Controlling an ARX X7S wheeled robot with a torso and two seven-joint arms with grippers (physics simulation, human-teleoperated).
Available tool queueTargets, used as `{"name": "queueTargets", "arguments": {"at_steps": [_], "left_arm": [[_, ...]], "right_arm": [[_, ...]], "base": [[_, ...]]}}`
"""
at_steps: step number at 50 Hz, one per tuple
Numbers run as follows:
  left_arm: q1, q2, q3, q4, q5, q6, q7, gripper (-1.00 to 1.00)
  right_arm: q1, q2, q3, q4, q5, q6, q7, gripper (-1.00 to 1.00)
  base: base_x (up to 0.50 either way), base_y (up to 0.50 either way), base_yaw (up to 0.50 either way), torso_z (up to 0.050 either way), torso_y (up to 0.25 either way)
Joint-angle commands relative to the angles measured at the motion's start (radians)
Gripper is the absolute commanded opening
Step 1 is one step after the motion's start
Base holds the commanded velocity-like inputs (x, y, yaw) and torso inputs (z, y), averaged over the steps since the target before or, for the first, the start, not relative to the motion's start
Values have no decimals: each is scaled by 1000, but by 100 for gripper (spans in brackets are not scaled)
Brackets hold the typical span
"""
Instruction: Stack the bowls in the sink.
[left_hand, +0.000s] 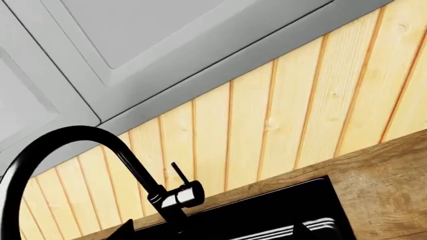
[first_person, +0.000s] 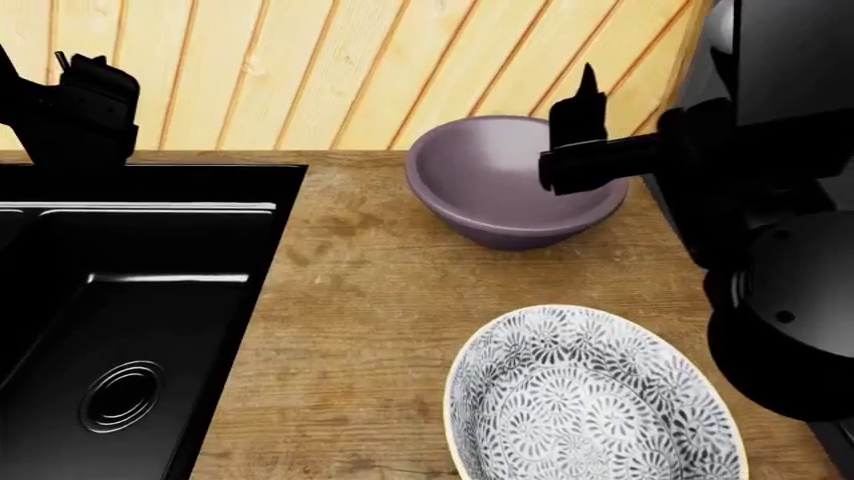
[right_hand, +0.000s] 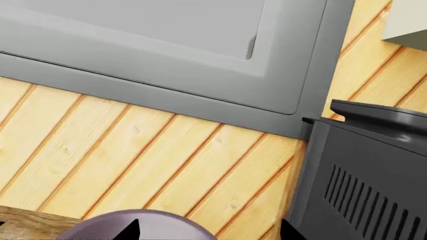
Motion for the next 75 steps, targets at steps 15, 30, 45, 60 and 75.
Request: {"name": "queueTargets", "arguments": {"at_steps": [15,30,45,60,75], "left_arm": [[-40,10,24,-12,-5,-2,2,100],[-52,14,29,-13,-4,10,9,100],[-55,9,39,-7,-9,21,8,100],[-44,-6,44,9,-8,33,14,100],[-63,-2,52,1,-14,36,15,100]], "right_arm": [[42,-4,-21,26,53,19,57,100],[505,211,-364,167,817,-215,393,100],[551,408,-527,60,1134,-417,358,100],[531,490,-563,-11,1213,-423,332,100],[473,539,-602,-62,1211,-430,291,100]], "base": [[160,53,0,0,0],[0,0,0,0,0],[0,0,0,0,0],[0,0,0,0,0],[0,0,0,0,0]]}}
